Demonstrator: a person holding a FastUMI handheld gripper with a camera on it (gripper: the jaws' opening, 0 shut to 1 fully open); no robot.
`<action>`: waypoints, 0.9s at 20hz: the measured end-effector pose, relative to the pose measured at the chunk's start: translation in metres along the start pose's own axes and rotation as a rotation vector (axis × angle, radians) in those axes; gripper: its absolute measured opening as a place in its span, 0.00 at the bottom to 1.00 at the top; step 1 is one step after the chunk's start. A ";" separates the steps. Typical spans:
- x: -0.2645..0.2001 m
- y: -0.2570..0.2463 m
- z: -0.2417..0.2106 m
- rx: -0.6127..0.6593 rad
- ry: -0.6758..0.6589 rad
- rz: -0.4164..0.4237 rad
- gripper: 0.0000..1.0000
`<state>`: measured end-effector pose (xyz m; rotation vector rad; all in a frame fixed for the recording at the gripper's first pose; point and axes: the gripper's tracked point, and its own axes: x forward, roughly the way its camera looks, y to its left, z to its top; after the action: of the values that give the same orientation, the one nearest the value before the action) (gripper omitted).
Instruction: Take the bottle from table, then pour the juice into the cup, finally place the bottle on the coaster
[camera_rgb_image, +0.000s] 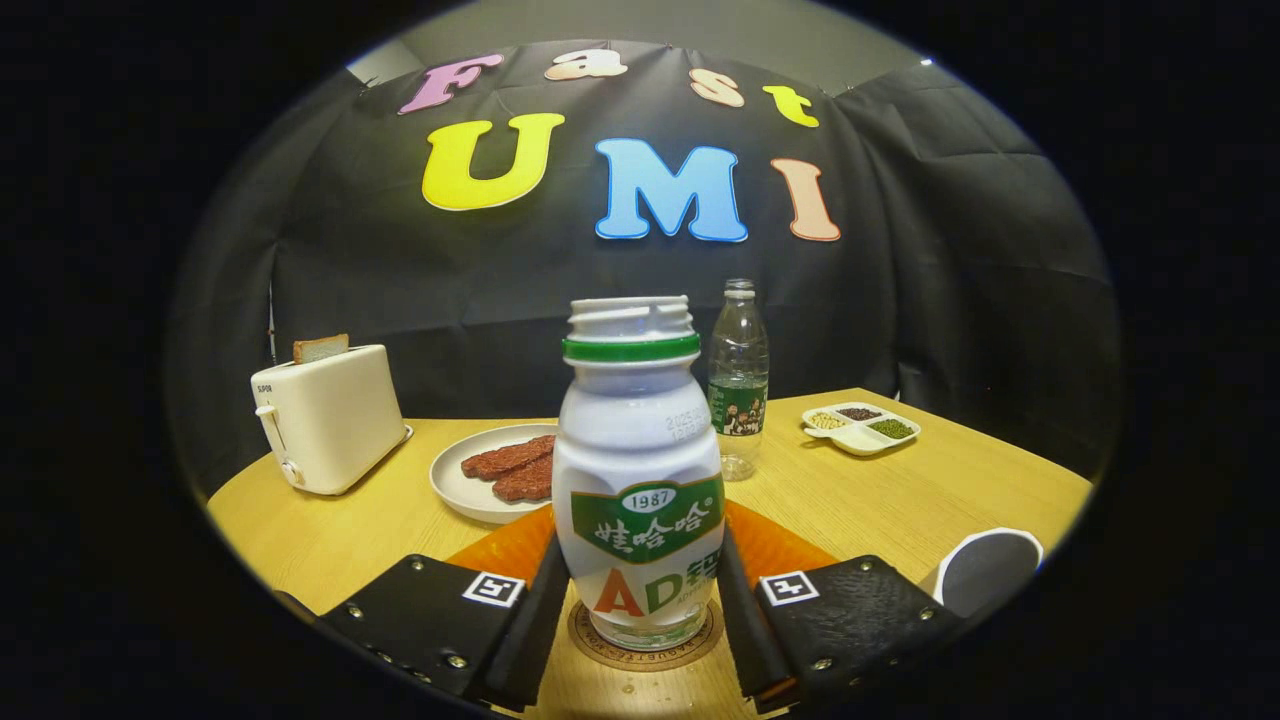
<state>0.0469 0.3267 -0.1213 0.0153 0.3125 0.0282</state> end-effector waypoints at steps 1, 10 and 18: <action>0.001 -0.001 -0.005 0.003 0.018 -0.004 0.72; -0.003 -0.003 -0.024 0.017 0.076 0.006 0.81; -0.009 0.000 -0.007 -0.001 0.034 0.011 0.81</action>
<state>0.0364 0.3262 -0.1249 0.0150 0.3465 0.0392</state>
